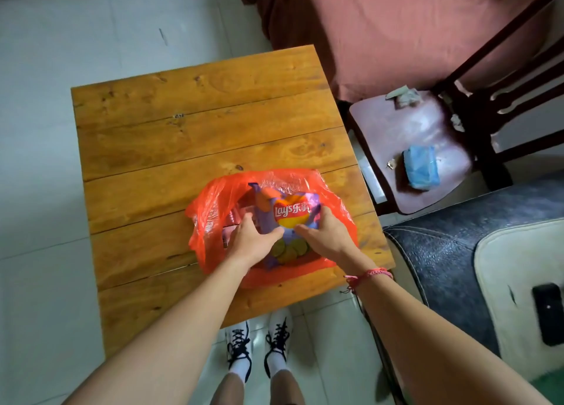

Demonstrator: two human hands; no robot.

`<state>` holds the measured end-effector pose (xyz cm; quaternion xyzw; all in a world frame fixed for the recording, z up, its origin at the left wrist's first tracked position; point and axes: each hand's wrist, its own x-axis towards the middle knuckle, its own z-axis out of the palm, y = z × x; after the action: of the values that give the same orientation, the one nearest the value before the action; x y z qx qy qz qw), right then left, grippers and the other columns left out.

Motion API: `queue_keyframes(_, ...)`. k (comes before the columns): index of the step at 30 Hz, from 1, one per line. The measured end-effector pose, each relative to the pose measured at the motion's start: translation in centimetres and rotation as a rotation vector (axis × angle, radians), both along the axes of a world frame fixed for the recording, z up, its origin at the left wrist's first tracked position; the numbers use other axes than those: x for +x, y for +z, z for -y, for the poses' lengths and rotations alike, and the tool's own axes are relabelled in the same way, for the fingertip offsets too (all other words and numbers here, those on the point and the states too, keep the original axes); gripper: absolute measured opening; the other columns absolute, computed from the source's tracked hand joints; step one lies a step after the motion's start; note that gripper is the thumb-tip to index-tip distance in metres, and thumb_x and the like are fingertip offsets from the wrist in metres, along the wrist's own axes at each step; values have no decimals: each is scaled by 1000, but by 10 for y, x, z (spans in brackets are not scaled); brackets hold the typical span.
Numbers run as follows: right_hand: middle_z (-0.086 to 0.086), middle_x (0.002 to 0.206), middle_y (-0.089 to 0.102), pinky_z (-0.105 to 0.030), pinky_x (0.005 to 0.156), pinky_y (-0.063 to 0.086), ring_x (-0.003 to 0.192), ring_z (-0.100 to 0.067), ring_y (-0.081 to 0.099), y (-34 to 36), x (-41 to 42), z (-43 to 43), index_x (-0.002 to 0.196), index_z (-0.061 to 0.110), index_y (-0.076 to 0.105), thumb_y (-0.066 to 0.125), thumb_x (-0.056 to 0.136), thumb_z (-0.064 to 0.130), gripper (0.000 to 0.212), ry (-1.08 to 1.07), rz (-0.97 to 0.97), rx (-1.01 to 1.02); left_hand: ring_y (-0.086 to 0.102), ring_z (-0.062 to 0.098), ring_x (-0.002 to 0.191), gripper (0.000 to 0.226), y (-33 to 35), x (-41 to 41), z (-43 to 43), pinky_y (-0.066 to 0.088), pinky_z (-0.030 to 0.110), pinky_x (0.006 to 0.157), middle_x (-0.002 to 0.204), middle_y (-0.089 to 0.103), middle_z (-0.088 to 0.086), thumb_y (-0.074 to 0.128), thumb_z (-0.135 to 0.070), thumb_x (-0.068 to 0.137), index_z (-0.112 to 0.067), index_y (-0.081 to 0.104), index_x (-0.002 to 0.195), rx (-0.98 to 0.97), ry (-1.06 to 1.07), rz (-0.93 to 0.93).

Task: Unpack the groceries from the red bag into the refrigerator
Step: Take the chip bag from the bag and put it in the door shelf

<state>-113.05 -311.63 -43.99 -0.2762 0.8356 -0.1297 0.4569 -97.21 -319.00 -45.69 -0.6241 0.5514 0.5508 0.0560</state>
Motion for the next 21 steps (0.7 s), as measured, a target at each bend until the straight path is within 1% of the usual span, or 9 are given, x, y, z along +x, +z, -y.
queue_keyframes(3, -4, 101, 63, -31, 67, 46, 89, -23, 61, -13, -8, 4, 112, 11, 53, 74, 85, 37, 42, -74, 44, -3, 53, 22, 127, 107, -15, -4, 0, 44, 45, 106, 139, 56, -4, 71, -72, 47, -26, 44, 140, 41, 74, -9)
queue_keyframes(5, -4, 101, 68, -38, 74, 56, 90, -22, 66, -21, -13, 6, 107, 12, 57, 80, 73, 47, 53, -128, 63, -19, 59, 21, 116, 90, -17, -10, 2, 49, 42, 100, 126, 64, -5, 80, -63, 53, -28, 52, 130, 50, 130, -26)
queue_keyframes(6, -5, 102, 70, -43, 78, 59, 91, -23, 69, -25, -16, 6, 107, 14, 58, 81, 68, 50, 58, -148, 70, -28, 61, 21, 110, 77, -17, -14, 2, 50, 40, 95, 120, 66, -4, 84, -54, 60, -26, 56, 125, 58, 155, -40)
queue_keyframes(8, -5, 103, 71, -48, 81, 61, 92, -25, 71, -32, -19, 6, 108, 15, 58, 82, 63, 51, 63, -146, 101, -37, 62, 22, 106, 63, -22, -20, 3, 50, 37, 88, 117, 66, -1, 86, -38, 71, -20, 57, 124, 83, 208, -63)
queue_keyframes(11, -2, 102, 74, -48, 78, 63, 88, -22, 74, -34, -22, 7, 109, 18, 62, 79, 45, 62, 80, -156, 134, -67, 60, 25, 108, 65, -25, -23, 1, 47, 36, 82, 121, 64, 2, 85, -35, 74, -17, 54, 129, 86, 241, -60)
queue_keyframes(12, -2, 102, 75, -46, 77, 63, 88, -21, 74, -33, -22, 7, 110, 18, 63, 81, 46, 60, 78, -152, 143, -70, 60, 25, 107, 63, -24, -23, 0, 46, 35, 79, 120, 65, 2, 85, -35, 74, -17, 55, 127, 80, 249, -57)
queue_keyframes(14, -4, 103, 75, -39, 73, 63, 88, -21, 74, -29, -21, 6, 110, 14, 65, 89, 63, 44, 61, -145, 145, -65, 61, 24, 103, 59, -26, -21, -2, 46, 34, 77, 116, 67, 2, 86, -34, 72, -17, 58, 122, 63, 264, -60)
queue_keyframes(16, -6, 102, 75, -34, 67, 58, 90, -22, 74, -30, -21, 5, 110, 11, 66, 87, 76, 32, 45, -132, 135, -71, 62, 25, 101, 58, -25, -20, -3, 47, 34, 76, 113, 68, 2, 87, -33, 71, -16, 60, 118, 42, 270, -61)
queue_keyframes(21, -5, 103, 74, -46, 83, 61, 95, -25, 72, -29, -15, -1, 108, 11, 65, 85, 78, 31, 41, -114, 128, -97, 65, 24, 102, 59, -20, -12, -8, 52, 34, 86, 112, 69, 5, 91, -28, 65, -12, 63, 115, -20, 270, -75)
